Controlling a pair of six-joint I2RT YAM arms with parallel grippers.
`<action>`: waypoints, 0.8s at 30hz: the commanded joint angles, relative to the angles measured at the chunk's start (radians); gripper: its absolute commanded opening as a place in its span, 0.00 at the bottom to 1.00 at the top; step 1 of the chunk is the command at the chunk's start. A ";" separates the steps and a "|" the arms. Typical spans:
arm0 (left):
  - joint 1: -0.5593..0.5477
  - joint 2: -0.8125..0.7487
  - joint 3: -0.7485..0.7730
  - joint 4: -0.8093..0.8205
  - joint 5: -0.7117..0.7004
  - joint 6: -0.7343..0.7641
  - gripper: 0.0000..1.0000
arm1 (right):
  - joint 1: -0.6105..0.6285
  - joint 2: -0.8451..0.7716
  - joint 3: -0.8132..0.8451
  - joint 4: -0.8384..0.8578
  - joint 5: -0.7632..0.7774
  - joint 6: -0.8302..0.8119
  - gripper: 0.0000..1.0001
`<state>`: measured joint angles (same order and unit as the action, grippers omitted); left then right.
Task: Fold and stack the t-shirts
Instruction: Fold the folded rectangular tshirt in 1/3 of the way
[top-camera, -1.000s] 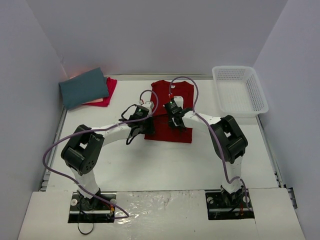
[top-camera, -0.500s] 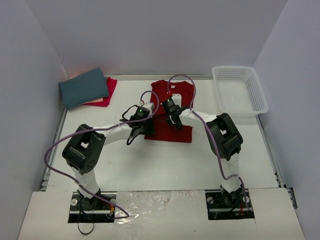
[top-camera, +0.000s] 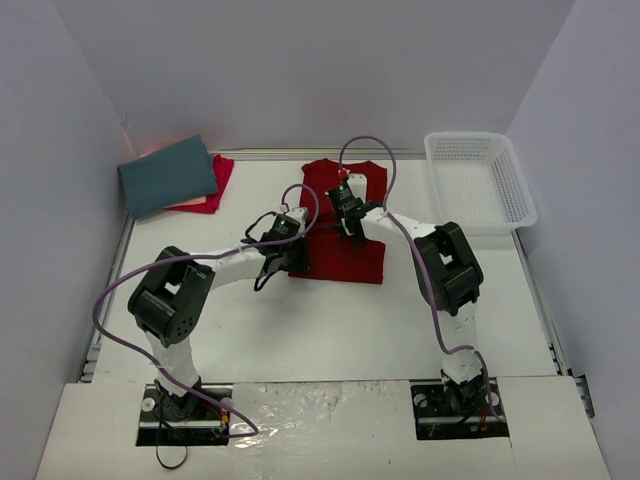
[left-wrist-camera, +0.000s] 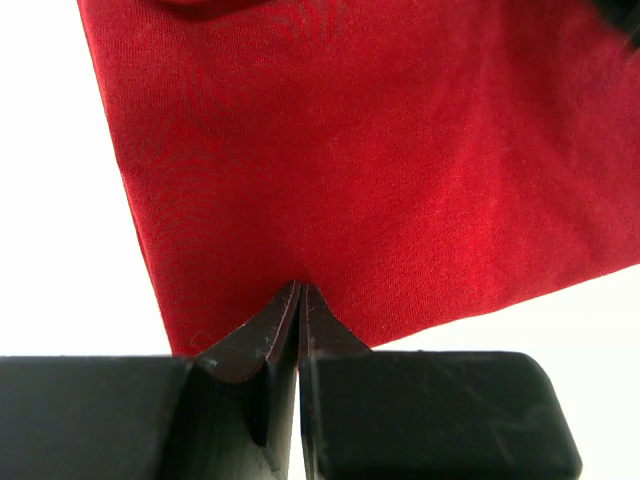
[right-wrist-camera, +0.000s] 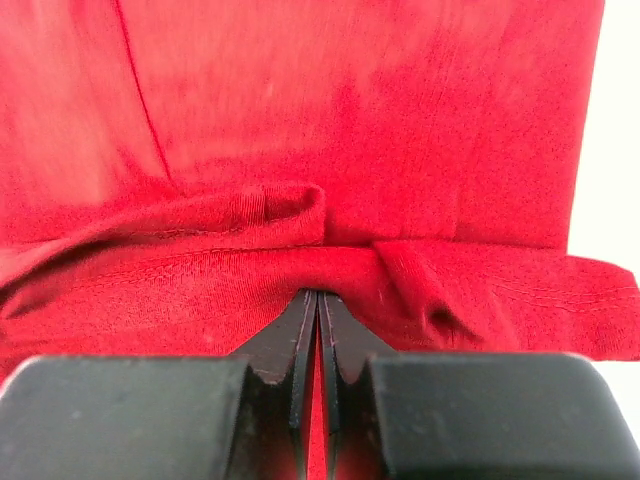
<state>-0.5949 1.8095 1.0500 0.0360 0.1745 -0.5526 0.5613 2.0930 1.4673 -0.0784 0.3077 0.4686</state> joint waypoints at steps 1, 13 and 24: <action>-0.005 0.001 0.022 0.013 -0.010 0.013 0.02 | -0.018 0.012 0.060 -0.011 0.044 -0.024 0.01; -0.003 0.007 0.030 0.004 -0.007 0.019 0.02 | -0.057 0.108 0.220 -0.021 0.005 -0.071 0.01; -0.006 -0.033 0.028 -0.004 -0.004 0.011 0.02 | -0.060 0.078 0.301 -0.041 0.019 -0.108 0.03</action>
<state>-0.5949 1.8217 1.0508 0.0368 0.1753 -0.5522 0.5026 2.2215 1.7119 -0.0956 0.2989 0.3916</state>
